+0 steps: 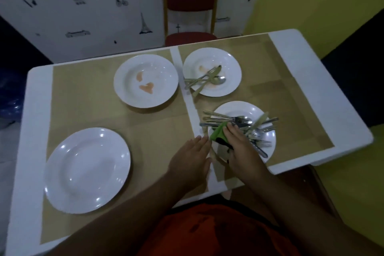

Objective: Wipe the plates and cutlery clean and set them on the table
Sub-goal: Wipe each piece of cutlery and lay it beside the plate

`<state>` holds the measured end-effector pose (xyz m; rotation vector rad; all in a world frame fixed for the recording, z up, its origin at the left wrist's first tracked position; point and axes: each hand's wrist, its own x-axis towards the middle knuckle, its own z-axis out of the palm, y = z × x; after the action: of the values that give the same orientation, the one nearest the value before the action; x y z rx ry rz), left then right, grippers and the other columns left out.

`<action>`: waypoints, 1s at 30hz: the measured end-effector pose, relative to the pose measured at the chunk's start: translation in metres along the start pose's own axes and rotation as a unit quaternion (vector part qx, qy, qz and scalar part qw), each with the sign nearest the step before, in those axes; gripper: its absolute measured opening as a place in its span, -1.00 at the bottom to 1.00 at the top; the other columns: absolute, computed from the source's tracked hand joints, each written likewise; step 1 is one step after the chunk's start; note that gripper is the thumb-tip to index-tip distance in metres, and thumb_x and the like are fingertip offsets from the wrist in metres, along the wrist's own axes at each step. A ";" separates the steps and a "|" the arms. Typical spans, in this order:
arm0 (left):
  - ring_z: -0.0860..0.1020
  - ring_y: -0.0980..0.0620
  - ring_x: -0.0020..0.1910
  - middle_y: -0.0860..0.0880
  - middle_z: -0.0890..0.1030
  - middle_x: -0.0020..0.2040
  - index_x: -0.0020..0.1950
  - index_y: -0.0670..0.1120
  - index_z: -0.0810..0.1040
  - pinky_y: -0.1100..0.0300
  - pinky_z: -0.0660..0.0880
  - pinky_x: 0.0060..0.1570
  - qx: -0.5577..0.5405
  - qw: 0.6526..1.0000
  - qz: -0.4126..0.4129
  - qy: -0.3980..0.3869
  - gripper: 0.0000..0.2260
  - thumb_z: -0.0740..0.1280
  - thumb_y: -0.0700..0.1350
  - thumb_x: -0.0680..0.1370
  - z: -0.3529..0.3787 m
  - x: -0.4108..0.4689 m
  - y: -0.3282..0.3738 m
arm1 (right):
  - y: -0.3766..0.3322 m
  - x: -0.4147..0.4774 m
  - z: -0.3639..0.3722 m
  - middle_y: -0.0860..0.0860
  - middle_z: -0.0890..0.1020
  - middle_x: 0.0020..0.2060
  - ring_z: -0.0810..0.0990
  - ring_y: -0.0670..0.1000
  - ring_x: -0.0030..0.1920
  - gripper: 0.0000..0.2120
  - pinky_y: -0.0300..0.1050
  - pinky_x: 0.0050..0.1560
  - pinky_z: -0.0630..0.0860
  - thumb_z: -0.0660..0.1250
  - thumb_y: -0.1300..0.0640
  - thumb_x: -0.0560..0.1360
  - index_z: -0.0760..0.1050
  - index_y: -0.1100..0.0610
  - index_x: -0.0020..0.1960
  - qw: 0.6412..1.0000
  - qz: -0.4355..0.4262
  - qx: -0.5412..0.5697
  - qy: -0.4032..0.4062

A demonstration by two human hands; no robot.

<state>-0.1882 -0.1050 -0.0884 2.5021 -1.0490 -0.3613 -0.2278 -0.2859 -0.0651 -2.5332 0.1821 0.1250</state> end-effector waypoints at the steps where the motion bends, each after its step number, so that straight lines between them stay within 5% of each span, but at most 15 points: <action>1: 0.42 -0.14 0.42 -0.16 0.45 0.46 0.49 -0.17 0.39 0.01 0.31 0.42 0.003 1.000 0.009 -0.002 -0.54 0.25 -0.02 0.62 0.002 0.010 0.011 | 0.009 -0.001 -0.007 0.08 0.12 0.51 0.01 0.01 0.52 -0.40 -0.06 0.51 0.01 0.13 0.42 0.49 0.13 0.20 0.49 1.000 0.006 0.005 -0.001; 5: 0.59 -0.15 0.06 -0.13 0.64 0.13 0.19 -0.12 0.58 0.02 0.50 -0.03 -0.025 0.999 -0.021 0.015 -0.76 0.30 -0.07 0.57 0.017 0.051 0.047 | 0.043 -0.001 -0.033 0.10 0.13 0.51 0.05 0.04 0.52 -0.45 -0.05 0.51 0.03 0.17 0.36 0.53 0.13 0.22 0.48 0.999 0.015 0.031 -0.001; 13: 0.59 -0.10 -0.01 -0.12 0.65 -0.01 0.02 -0.10 0.60 0.07 0.53 -0.09 -0.078 0.982 -0.174 0.021 -0.85 0.38 -0.04 0.55 0.046 0.107 0.076 | 0.100 -0.005 -0.056 0.06 0.16 0.51 0.04 0.02 0.52 -0.39 -0.05 0.51 0.03 0.12 0.43 0.46 0.16 0.18 0.48 0.999 0.015 0.034 -0.008; 21: 0.53 -0.11 -0.12 -0.15 0.58 -0.12 -0.10 -0.16 0.54 0.11 0.43 -0.18 -0.133 0.965 -0.218 -0.065 -0.87 0.34 -0.11 0.58 0.032 0.120 0.078 | 0.120 -0.006 -0.060 -0.01 0.17 0.51 0.02 -0.04 0.52 -0.40 0.06 0.50 0.06 0.11 0.40 0.48 0.17 0.12 0.49 0.998 0.007 0.065 -0.006; 25: 0.58 0.01 -0.29 -0.22 0.66 -0.01 0.11 -0.19 0.47 0.16 0.56 -0.29 -0.423 0.844 -0.296 -0.142 -0.85 0.19 -0.13 0.68 0.009 0.107 0.082 | 0.104 0.000 -0.062 0.03 0.21 0.49 0.06 -0.01 0.51 -0.40 0.03 0.48 0.12 0.11 0.41 0.45 0.21 0.16 0.47 0.997 -0.047 0.059 -0.002; 30: 0.41 0.10 -0.45 -0.15 0.68 -0.11 0.17 -0.19 0.53 0.24 0.34 -0.43 -0.628 0.699 -0.323 -0.112 -0.79 0.11 -0.25 0.67 -0.003 0.088 0.079 | 0.088 -0.004 -0.050 0.07 0.18 0.50 0.00 0.08 0.52 -0.37 0.16 0.45 0.13 0.17 0.37 0.42 0.18 0.16 0.48 0.989 -0.135 -0.054 -0.040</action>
<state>-0.1757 -0.2186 -0.0564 1.3960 0.1975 -1.1310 -0.2428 -0.3859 -0.0722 -2.6260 -0.2036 0.1314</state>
